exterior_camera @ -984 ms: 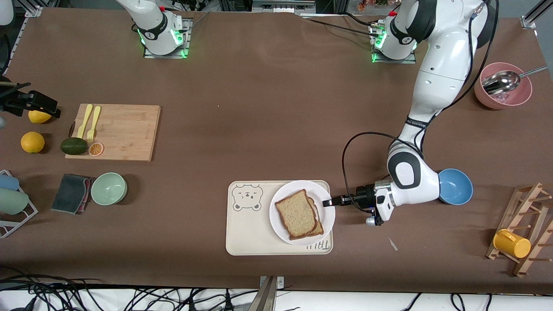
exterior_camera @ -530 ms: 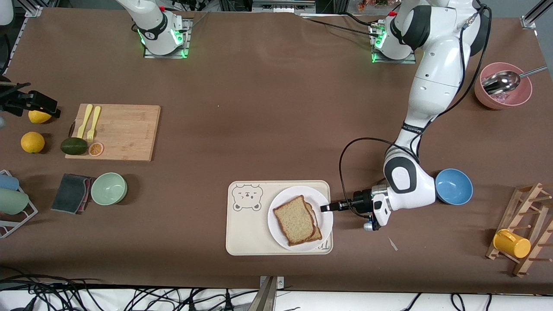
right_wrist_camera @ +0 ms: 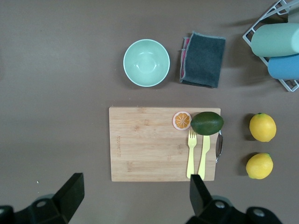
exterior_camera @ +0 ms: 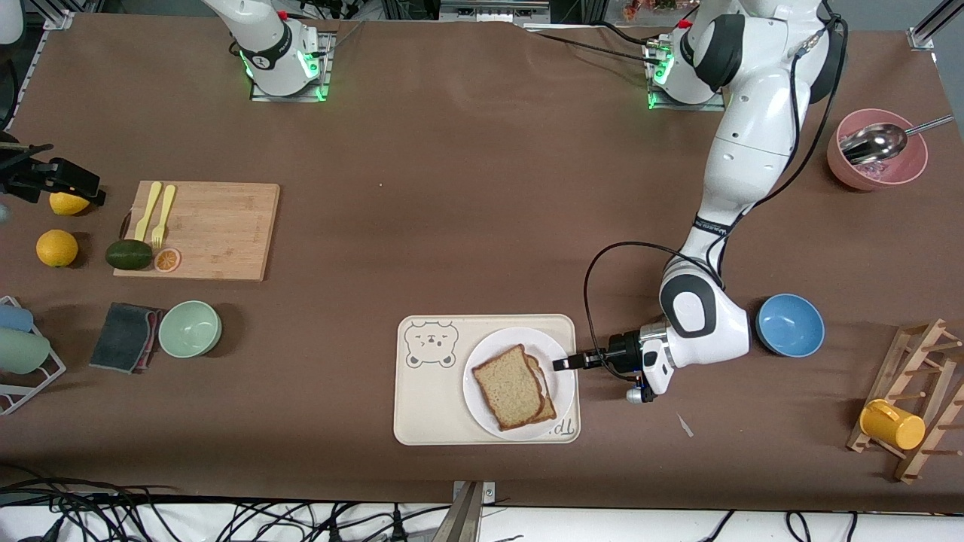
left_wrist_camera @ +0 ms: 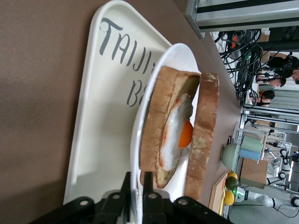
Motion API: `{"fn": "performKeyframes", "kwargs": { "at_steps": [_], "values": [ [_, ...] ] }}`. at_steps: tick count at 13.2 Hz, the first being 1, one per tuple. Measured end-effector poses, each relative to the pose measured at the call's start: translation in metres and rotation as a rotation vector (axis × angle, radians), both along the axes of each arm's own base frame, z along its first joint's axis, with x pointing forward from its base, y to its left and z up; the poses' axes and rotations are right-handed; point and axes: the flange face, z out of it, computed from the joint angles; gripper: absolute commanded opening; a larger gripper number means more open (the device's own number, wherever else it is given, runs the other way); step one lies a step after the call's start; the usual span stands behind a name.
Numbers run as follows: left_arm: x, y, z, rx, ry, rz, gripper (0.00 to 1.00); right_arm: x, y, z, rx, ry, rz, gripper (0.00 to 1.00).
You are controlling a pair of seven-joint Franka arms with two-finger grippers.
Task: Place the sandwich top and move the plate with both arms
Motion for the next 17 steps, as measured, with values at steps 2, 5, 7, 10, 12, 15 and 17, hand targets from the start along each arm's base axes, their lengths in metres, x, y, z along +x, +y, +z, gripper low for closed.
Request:
{"fn": "performKeyframes", "kwargs": {
  "at_steps": [2, 5, 7, 10, 12, 15, 17],
  "values": [
    [0.001, 0.000, 0.002, -0.001, -0.004, 0.000, 0.75, 0.000, 0.000, 0.000, 0.000, 0.000, 0.000, 1.00],
    [0.003, 0.002, 0.004, -0.002, -0.009, 0.004, 0.78, 0.000, 0.000, 0.000, 0.000, 0.000, 0.000, 1.00],
    [0.005, 0.005, 0.006, -0.004, -0.011, 0.007, 0.78, 0.000, 0.000, 0.000, 0.000, 0.000, 0.000, 1.00],
    [0.012, 0.018, 0.015, -0.025, -0.016, 0.000, 0.78, 0.000, 0.000, 0.000, 0.000, 0.000, 0.000, 1.00],
    [0.015, 0.029, 0.025, -0.053, -0.015, -0.012, 0.78, 0.000, 0.000, 0.000, 0.000, 0.000, 0.000, 1.00],
    [0.016, 0.037, 0.034, -0.091, -0.002, -0.039, 0.78, 0.000, 0.000, 0.000, 0.000, 0.000, 0.000, 1.00],
    [0.013, 0.035, 0.036, -0.110, 0.019, -0.056, 0.79, 0.000, 0.000, 0.000, 0.000, 0.000, 0.000, 1.00]
  ]
}}
